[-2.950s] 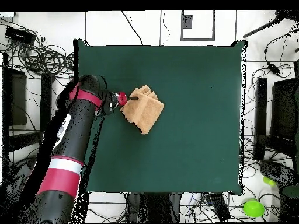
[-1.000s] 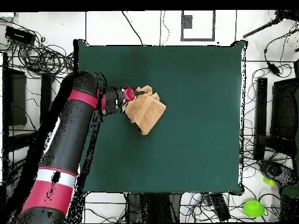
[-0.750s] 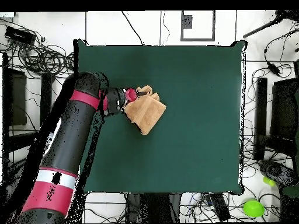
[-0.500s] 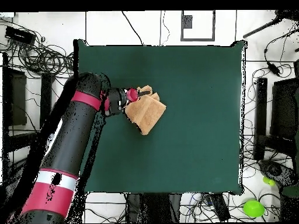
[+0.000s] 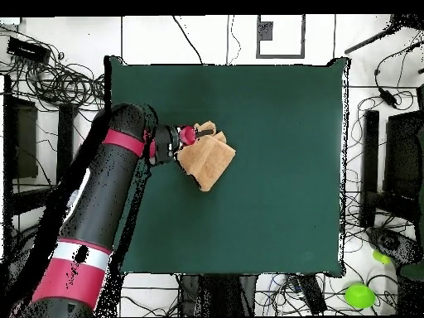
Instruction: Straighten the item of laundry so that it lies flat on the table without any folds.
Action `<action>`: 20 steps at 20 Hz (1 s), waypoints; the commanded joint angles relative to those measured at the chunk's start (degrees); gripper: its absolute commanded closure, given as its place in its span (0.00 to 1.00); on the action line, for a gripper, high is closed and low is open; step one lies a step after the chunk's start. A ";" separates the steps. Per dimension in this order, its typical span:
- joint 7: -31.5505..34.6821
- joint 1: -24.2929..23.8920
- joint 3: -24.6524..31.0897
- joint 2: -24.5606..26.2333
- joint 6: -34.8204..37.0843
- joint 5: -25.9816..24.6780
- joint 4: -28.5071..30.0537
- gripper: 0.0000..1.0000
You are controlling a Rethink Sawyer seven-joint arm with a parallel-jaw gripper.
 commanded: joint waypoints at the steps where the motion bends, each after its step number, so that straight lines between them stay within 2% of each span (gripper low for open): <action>1: 14.93 0.01 9.09 3.14 -0.91 5.59 0.40 0.00; 6: 16.86 -0.90 11.92 3.49 -4.00 8.83 0.96 0.00; 16: 16.48 -2.09 15.28 2.70 -7.86 13.52 2.82 0.00; 20: 15.77 -1.96 14.54 3.51 -7.10 13.99 1.77 0.00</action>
